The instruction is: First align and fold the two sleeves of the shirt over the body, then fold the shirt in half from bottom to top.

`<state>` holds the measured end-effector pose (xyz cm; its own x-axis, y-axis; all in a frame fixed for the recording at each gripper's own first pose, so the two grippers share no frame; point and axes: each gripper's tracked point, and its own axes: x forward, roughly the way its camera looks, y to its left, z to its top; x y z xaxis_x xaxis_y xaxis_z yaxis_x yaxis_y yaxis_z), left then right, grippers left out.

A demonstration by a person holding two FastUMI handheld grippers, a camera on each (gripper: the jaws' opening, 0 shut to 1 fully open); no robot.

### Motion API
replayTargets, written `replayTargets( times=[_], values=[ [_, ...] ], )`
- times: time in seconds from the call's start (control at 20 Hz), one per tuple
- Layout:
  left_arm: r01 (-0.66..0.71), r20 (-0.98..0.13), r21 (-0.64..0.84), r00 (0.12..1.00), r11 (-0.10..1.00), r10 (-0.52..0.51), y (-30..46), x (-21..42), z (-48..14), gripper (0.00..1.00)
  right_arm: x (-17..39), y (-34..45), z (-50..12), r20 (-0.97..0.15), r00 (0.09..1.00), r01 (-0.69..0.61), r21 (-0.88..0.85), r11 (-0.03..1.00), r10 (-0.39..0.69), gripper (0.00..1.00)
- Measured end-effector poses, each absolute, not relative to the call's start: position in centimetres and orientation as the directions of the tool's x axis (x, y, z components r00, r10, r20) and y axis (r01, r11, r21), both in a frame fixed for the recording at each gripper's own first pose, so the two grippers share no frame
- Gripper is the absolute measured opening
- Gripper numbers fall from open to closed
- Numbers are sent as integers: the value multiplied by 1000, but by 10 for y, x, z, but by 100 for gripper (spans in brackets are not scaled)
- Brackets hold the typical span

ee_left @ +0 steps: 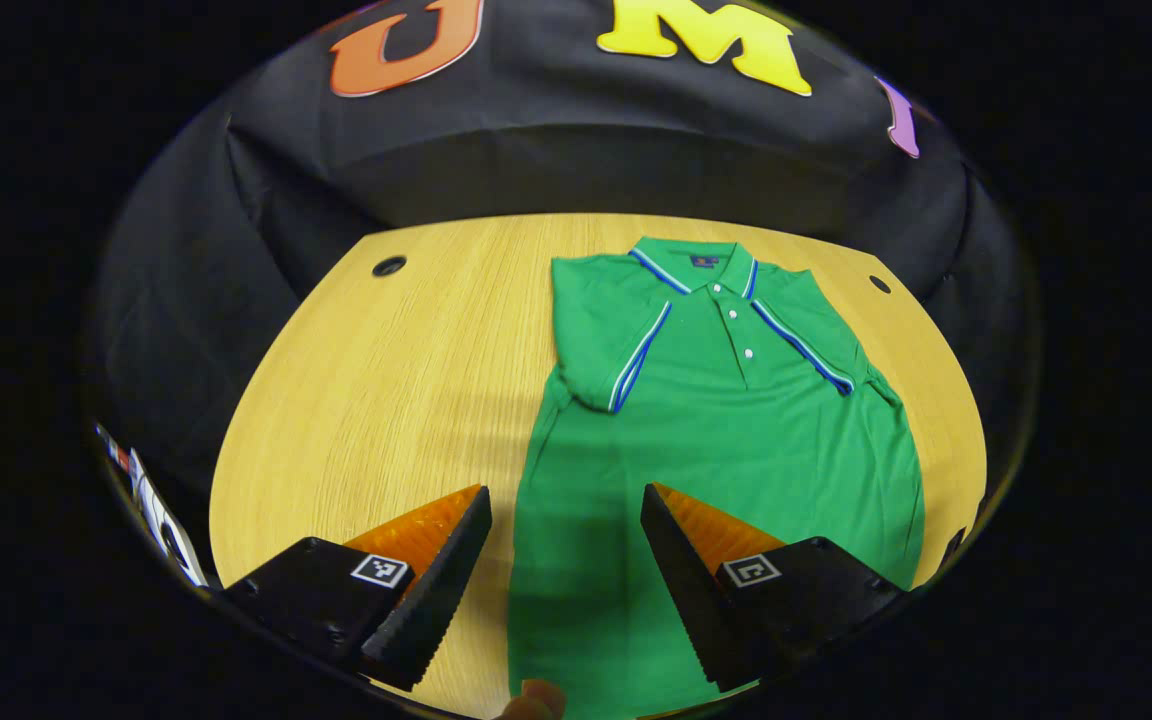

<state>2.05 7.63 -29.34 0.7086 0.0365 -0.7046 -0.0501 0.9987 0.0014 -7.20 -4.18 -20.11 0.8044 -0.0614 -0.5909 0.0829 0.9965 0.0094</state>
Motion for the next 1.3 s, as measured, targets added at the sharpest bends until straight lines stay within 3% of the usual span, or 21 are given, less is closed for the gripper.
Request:
replayTargets(
  times=[0.35, 0.75, 0.95, 1.3],
  values=[
    [-111, -827, 6, 558, 994, 67, 94, -81, -336, 100, -118, -51, -308, -802, 594, 107, 13, 994, -53, 96],
    [-83, -924, -46, 382, 995, -11, 83, -163, -351, 98, -167, -69, -360, -909, 409, 105, -48, 993, -87, 95],
    [-79, -953, -8, 302, 997, 16, 91, -173, -366, 100, -170, -71, -368, -921, 375, 91, -73, 993, -103, 96],
    [-94, -968, -46, 250, 994, -22, 90, -169, -371, 98, -171, -62, -377, -958, 268, 21, -103, 994, -105, 92]
  ],
)
